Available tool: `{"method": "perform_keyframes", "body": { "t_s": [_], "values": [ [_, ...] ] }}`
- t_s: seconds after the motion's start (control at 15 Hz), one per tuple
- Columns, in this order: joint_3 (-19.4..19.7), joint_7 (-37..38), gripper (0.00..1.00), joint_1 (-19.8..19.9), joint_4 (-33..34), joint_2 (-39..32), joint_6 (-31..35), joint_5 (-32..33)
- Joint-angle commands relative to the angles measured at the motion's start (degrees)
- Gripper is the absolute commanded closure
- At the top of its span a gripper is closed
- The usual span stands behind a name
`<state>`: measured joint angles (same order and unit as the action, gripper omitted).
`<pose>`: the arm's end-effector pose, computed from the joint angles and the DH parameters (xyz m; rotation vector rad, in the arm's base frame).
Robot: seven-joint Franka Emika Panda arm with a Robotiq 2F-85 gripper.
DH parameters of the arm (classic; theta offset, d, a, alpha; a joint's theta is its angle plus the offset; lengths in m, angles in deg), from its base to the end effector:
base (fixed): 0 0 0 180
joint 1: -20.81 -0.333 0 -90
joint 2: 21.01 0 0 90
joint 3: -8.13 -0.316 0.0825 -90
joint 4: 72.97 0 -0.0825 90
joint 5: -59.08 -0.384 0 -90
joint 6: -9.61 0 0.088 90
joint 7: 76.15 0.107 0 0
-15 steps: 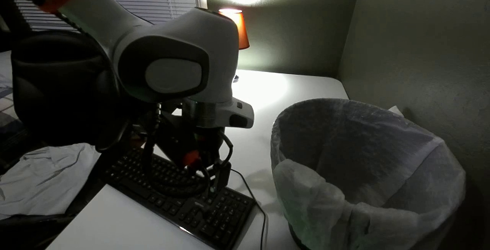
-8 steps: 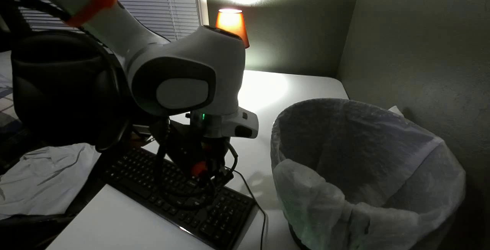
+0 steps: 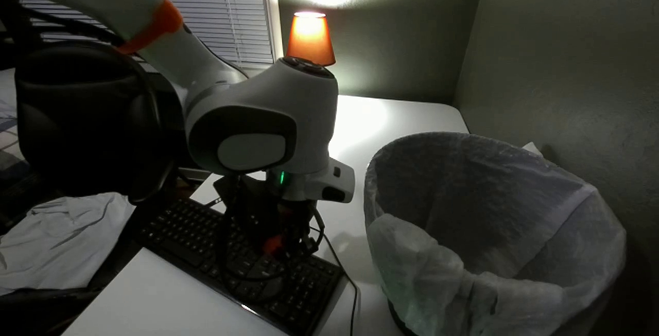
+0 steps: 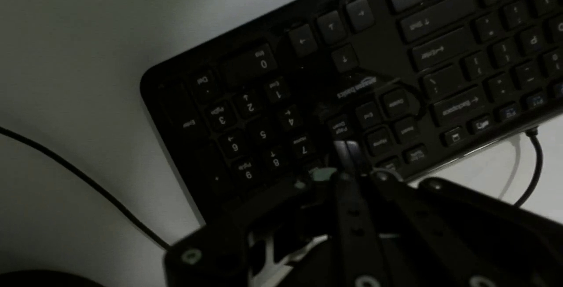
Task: Press one key on the keyboard.
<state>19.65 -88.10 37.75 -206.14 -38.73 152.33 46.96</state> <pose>0.4429 -0.2453 0.1983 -2.9605 0.6931 0.1579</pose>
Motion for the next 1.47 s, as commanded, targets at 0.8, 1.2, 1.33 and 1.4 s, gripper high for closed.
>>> {"method": "perform_keyframes", "body": {
  "t_s": [0.8, 1.2, 1.33, 1.4],
  "values": [
    [-4.13, -2.45, 1.0, 6.78, 6.55, -6.91, -2.42, -13.9],
    [-4.34, -1.85, 1.0, 7.91, 8.44, -8.45, -5.99, -15.72],
    [-4.22, -1.68, 1.0, 8.19, 9.02, -8.79, -7.37, -16.35],
    [-4.09, -1.44, 1.0, 8.25, 9.22, -8.92, -7.94, -16.56]
  ]
}}
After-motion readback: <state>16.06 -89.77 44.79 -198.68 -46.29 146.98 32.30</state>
